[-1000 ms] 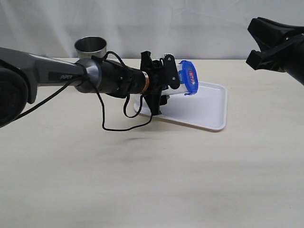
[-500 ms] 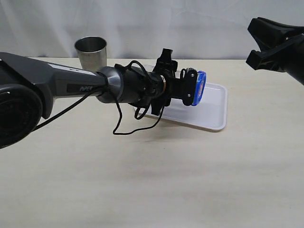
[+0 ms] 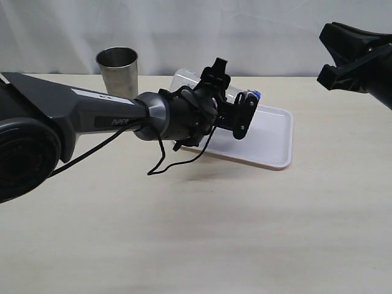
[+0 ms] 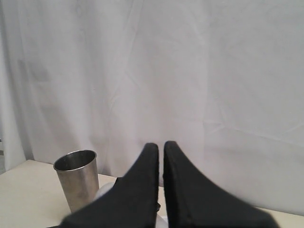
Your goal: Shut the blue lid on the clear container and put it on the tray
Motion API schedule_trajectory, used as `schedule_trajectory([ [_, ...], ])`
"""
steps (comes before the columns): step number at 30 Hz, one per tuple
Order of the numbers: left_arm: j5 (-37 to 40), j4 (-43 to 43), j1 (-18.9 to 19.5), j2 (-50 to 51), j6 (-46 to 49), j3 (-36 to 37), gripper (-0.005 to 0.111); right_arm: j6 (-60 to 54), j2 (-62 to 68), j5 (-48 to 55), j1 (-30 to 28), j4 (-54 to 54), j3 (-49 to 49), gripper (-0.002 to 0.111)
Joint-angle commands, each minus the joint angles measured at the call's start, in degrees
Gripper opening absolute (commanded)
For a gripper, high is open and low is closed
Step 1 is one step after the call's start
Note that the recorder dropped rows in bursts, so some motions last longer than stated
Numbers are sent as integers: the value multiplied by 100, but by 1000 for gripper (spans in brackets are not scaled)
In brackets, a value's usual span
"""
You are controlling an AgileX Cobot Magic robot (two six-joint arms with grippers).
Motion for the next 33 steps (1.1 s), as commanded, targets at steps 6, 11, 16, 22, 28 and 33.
schedule_trajectory([
  [6,602,-2,-208,-53,294,-50,0,-32,14,43,-19,48,13,4],
  [11,777,8,-198,-53,294,-50,0,-32,14,43,-19,48,13,4],
  [16,732,8,-198,-53,294,-50,0,-32,14,43,-19,48,13,4],
  [22,732,8,-198,-53,294,-50,0,-32,14,43,-19,48,13,4],
  [28,703,34,-198,-53,294,-50,0,-32,14,43,-19,48,13,4],
  [33,639,56,-198,-53,333,-50,0,-32,14,43,-19,48,13,4],
])
